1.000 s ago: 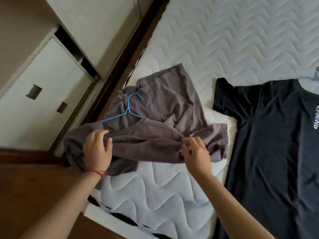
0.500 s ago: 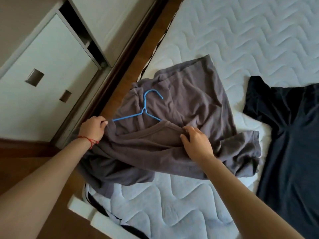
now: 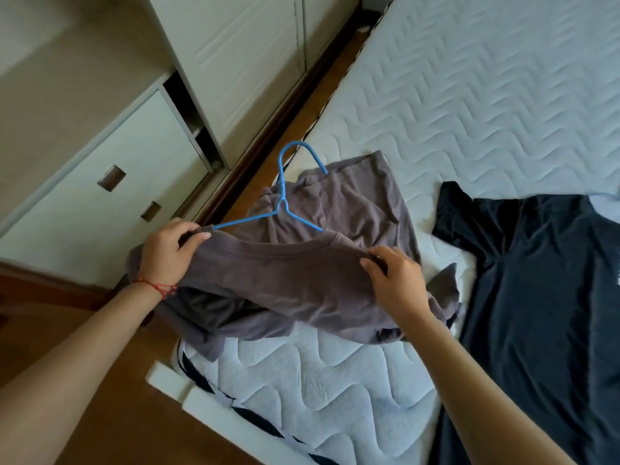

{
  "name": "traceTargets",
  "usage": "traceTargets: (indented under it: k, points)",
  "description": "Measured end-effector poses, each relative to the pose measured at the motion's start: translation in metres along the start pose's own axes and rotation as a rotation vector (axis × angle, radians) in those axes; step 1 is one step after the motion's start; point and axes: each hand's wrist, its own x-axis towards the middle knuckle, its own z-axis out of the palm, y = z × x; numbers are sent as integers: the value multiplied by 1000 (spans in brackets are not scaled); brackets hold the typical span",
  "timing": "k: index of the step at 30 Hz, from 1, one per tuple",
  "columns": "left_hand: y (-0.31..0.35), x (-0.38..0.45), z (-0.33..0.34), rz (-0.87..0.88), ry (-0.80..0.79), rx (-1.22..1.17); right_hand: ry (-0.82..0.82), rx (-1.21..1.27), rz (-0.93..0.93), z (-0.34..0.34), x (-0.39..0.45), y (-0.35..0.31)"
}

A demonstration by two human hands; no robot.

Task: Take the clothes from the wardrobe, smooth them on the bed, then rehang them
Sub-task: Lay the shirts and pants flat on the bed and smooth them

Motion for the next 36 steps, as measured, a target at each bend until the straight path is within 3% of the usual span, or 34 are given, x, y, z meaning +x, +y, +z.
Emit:
traceTargets:
  k: [11,19,28,36]
  points:
    - [166,-125,-139,238,301,-151,297,52,-156,-196,-189,-24]
    - [266,-181,-302,329,540,-255,499,108,-250,-319,-295,-118]
    - [303,-184,-474,368,750,-352,731,98,-461,-406,-360,-252]
    - [256,-183,-534,330,758,-448,828,96,-499,-384,-380,-344]
